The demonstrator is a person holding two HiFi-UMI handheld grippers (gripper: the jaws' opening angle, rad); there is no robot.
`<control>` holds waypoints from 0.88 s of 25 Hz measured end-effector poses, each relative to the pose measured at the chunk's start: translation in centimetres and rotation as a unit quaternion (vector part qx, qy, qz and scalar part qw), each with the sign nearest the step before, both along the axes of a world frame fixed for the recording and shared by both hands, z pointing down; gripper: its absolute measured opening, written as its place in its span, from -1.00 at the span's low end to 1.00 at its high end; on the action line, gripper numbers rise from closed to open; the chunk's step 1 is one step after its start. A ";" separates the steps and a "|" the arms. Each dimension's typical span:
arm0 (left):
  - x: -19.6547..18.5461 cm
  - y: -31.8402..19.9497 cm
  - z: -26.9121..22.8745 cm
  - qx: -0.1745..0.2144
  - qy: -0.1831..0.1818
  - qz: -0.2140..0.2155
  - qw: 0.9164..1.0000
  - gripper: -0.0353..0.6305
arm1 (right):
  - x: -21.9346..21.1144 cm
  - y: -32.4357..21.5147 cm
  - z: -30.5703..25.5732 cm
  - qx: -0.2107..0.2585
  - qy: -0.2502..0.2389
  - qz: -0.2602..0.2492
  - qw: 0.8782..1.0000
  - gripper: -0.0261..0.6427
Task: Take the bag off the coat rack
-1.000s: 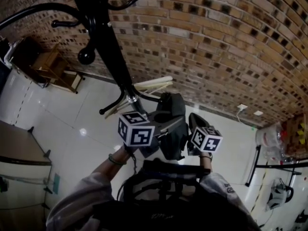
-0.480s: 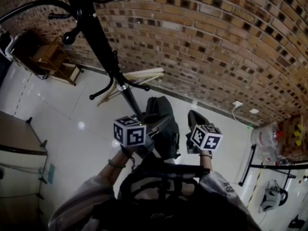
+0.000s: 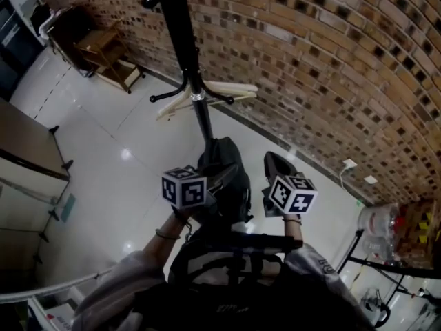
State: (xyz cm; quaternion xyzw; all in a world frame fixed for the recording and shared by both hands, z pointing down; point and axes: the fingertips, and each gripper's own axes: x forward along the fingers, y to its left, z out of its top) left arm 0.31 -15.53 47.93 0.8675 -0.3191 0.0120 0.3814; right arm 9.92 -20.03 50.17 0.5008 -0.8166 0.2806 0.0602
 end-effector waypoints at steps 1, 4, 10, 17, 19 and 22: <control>-0.3 0.5 0.2 -0.002 0.002 -0.010 1.000 -0.77 | -0.5 0.3 -0.2 0.003 -0.001 -0.010 1.000 -0.90; -1.2 1.8 0.8 -0.009 0.002 -0.036 0.999 -0.77 | -1.7 1.2 -0.8 0.016 -0.001 -0.037 0.999 -0.90; -3.0 4.0 1.8 -0.018 -0.010 -0.078 0.997 -0.77 | -3.4 3.1 -2.0 0.036 0.002 -0.073 0.997 -0.90; -3.6 5.8 2.3 -0.022 -0.009 -0.085 0.996 -0.77 | -4.4 4.9 -2.2 0.045 0.003 -0.093 0.995 -0.90; -3.7 6.2 2.3 -0.024 -0.006 -0.085 0.996 -0.77 | -4.7 5.2 -2.3 0.046 0.003 -0.096 0.994 -0.90; -4.0 6.7 2.5 -0.026 -0.003 -0.086 0.996 -0.77 | -5.3 5.7 -2.5 0.049 0.006 -0.101 0.994 -0.90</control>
